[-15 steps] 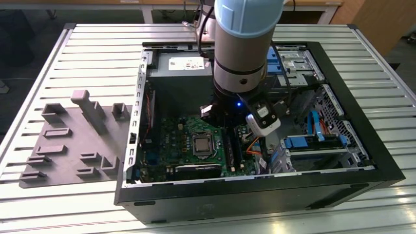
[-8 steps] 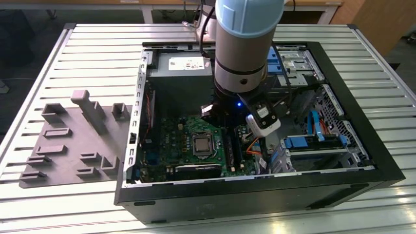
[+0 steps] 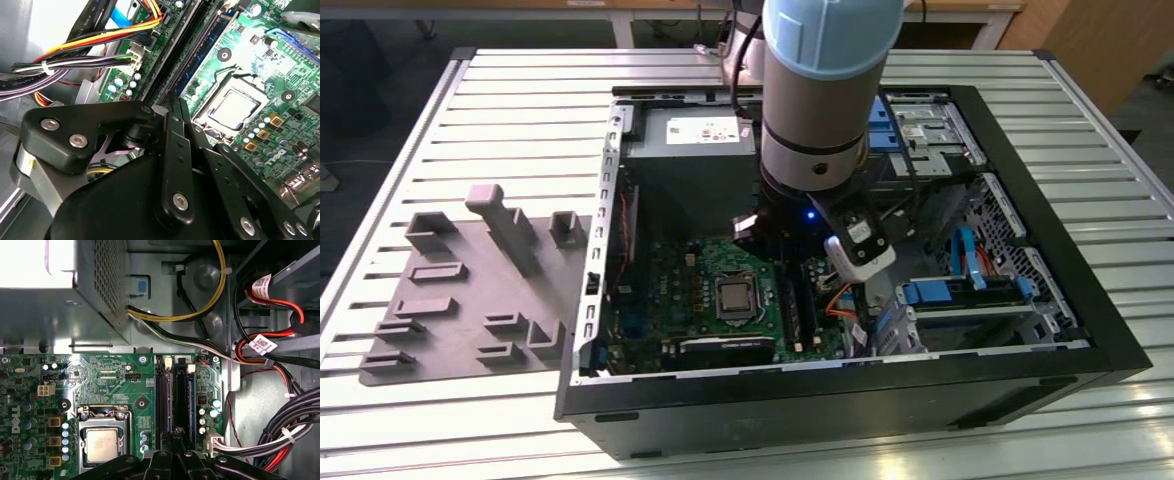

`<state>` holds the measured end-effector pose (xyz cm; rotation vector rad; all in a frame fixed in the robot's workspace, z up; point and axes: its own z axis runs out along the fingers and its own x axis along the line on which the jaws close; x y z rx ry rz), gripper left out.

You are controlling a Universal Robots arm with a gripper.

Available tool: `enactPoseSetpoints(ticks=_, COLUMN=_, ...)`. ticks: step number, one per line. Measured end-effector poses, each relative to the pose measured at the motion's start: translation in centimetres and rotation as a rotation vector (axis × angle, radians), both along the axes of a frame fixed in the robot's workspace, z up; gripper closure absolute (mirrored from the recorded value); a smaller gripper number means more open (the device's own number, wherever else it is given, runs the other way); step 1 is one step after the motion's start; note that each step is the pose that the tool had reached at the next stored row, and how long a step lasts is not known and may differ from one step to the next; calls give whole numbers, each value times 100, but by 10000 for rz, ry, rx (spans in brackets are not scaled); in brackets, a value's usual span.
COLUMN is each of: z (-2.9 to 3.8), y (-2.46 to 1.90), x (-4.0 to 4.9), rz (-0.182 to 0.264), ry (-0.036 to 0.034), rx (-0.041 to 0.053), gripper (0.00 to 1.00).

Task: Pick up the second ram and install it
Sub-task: 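Insert the second ram into the second slot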

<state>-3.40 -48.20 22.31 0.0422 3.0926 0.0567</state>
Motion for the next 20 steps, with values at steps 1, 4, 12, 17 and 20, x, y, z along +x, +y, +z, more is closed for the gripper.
enactPoseSetpoints(ticks=1, z=-8, y=0, x=0, rz=0, ry=0, rx=-1, gripper=88)
enactPoseSetpoints(ticks=4, z=-36, y=0, x=0, rz=-1, ry=-1, rx=-1, gripper=88)
enactPoseSetpoints(ticks=12, z=-50, y=0, x=-1, rz=-2, ry=0, rx=-1, gripper=88)
enactPoseSetpoints(ticks=17, z=-53, y=0, x=0, rz=-2, ry=0, rx=-1, gripper=81)
enactPoseSetpoints(ticks=20, z=-45, y=0, x=-1, rz=-2, ry=0, rx=-1, gripper=81)
